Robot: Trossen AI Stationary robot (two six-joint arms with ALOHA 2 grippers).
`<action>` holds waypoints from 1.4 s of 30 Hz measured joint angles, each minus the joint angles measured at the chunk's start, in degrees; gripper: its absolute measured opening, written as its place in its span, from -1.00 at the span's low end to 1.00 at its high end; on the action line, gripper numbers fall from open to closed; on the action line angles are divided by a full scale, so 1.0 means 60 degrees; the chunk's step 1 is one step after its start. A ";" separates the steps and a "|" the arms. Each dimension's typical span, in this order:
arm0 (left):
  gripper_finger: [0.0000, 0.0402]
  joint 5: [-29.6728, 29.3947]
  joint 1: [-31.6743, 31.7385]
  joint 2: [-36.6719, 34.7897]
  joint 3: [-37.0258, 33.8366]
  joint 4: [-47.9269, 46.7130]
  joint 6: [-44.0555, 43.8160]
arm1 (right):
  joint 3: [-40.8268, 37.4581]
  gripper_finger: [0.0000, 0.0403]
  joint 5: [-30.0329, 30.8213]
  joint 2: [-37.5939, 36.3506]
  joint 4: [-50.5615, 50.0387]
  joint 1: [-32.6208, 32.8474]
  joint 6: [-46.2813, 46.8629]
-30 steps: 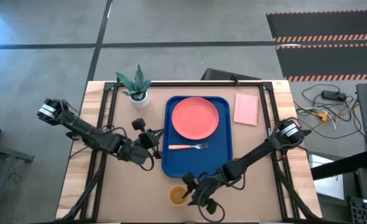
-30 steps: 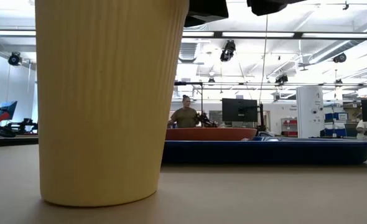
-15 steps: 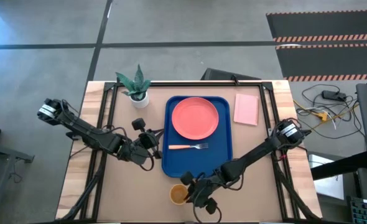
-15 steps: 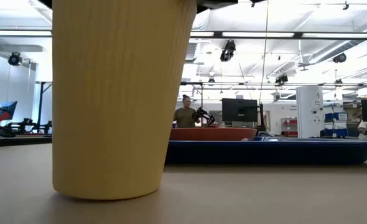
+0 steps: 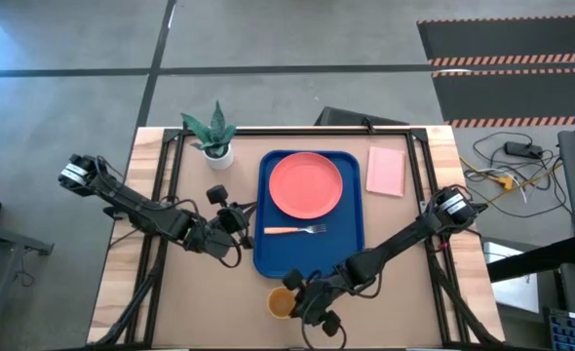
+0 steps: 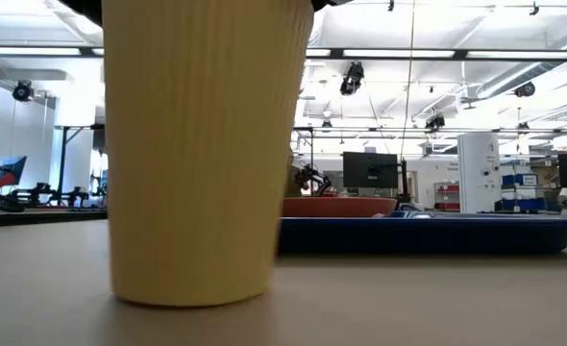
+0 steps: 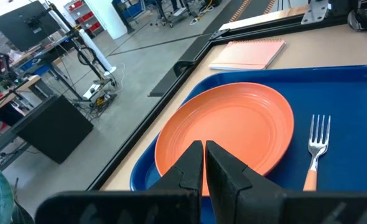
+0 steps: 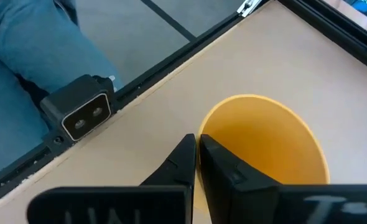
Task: Pick and place plate/cup/fork/spoon on tray
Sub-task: Put the yellow cup on the blue tray on the top right of the orange fork
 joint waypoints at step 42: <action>-1.00 0.3764 -0.2369 0.0412 0.0004 0.0009 -0.3143 | -0.0138 -0.96 -0.0002 -0.0608 -0.1615 -0.0957 0.3130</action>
